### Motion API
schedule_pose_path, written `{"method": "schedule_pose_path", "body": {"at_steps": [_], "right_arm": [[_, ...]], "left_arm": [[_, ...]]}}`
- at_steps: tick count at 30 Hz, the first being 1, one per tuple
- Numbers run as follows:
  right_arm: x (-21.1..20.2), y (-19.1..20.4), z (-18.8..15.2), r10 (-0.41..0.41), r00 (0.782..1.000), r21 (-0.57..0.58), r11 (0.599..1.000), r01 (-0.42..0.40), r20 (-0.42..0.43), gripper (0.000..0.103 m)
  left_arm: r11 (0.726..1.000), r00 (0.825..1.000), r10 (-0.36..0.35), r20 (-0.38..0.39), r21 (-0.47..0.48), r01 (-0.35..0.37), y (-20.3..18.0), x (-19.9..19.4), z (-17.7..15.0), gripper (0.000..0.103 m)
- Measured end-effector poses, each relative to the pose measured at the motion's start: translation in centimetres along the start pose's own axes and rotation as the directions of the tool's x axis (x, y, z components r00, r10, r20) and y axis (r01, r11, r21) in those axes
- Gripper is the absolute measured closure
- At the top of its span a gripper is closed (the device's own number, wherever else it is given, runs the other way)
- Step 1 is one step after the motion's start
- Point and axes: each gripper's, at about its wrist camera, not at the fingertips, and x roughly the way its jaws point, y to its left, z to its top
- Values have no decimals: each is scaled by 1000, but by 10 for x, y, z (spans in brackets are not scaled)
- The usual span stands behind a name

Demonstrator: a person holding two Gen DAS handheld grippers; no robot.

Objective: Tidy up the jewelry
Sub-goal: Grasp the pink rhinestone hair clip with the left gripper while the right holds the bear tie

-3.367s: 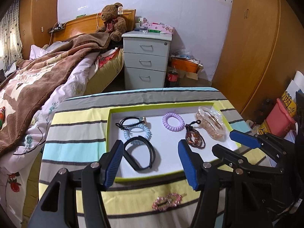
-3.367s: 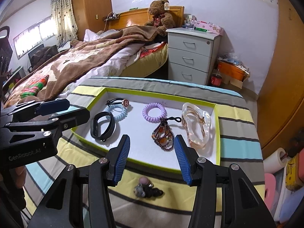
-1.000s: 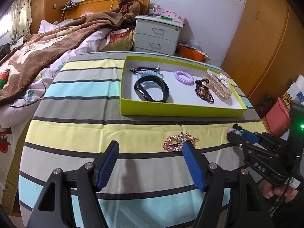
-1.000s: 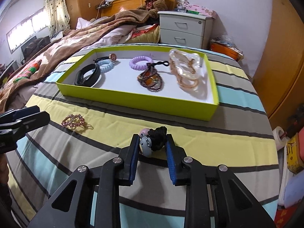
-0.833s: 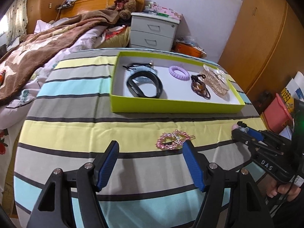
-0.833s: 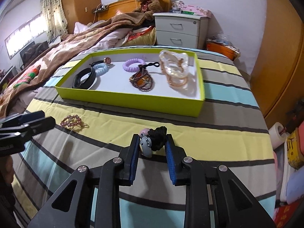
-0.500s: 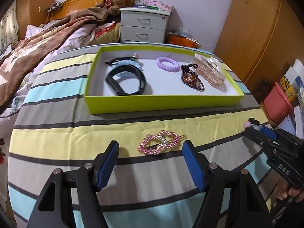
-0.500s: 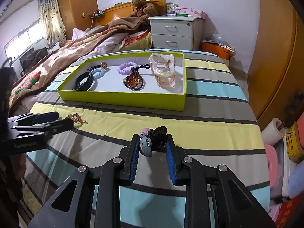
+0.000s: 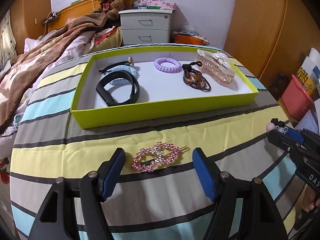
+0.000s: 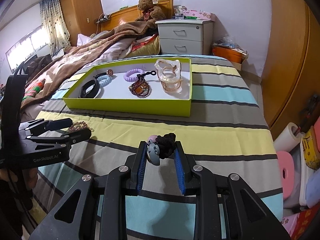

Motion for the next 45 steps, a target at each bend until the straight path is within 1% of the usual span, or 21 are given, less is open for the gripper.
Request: {"method": "schedule_pose_path", "body": {"at_steps": [3,5,9,10,11,12,13,15,17,31,35,37,39,40,41,42,44,45], "right_arm": [[0,-1,0,1,1000,4,1000,-1,2,75],[-1,-1,0,2,1000,7,1000,-2,5,75],[-1,-3,-1,4,1000,12,1000,-4,8,75],[-1,-3,-1,5,1000,12,1000,-5,9,75],[-1,-3,-1,5,1000,12,1000,-5,9,75],[-2,-3,-1,5,1000,12,1000,-5,10,75],[-2,-3,-1,5,1000,13,1000,-5,11,75],[-3,-4,-1,6,1000,13,1000,-6,13,75],[-3,-4,-1,6,1000,15,1000,-6,13,75],[-7,-4,-1,12,1000,18,1000,-13,25,75],[-7,-4,-2,14,1000,19,1000,-15,23,75],[-7,-4,-2,13,1000,20,1000,-14,23,75],[-7,-4,-2,12,1000,22,1000,-13,22,75],[-7,-5,-2,13,1000,23,1000,-14,22,75],[-6,-4,-2,14,1000,22,1000,-15,22,75],[-6,-4,-2,15,1000,21,1000,-15,21,75],[-5,-3,-3,17,1000,20,1000,-18,19,75],[-5,-3,-3,19,1000,20,1000,-19,19,75]], "left_arm": [[1000,1000,6,-4,11,-6,-3,-1,0,46],[1000,1000,16,-10,17,-15,-5,-2,0,50],[1000,1000,-2,-15,26,2,-11,-4,-2,59],[999,1000,4,-16,35,-4,-12,-5,-3,61],[999,1000,10,-16,38,-9,-14,-6,-3,68],[999,1000,-1,-16,36,2,-14,-6,-3,73],[999,1000,-11,-18,32,11,-15,-6,-3,74],[1000,1000,-3,-18,30,3,-15,-6,-3,79],[1000,1000,-8,-18,22,8,-15,-6,-3,79],[1000,1000,-22,7,5,22,-14,-17,-3,80],[998,999,-39,-24,55,40,-20,-11,-5,79],[998,999,-44,-32,51,46,-20,-9,-5,75],[997,998,-52,-25,51,53,-21,-9,-2,56],[997,999,-48,-21,54,49,-21,-9,-1,52],[997,999,-47,-18,62,48,-22,-9,0,47],[996,999,-46,-19,70,47,-24,-7,2,44],[993,998,-58,-37,101,61,-28,-1,5,44],[993,998,-50,-46,105,55,-30,2,6,44]]}}
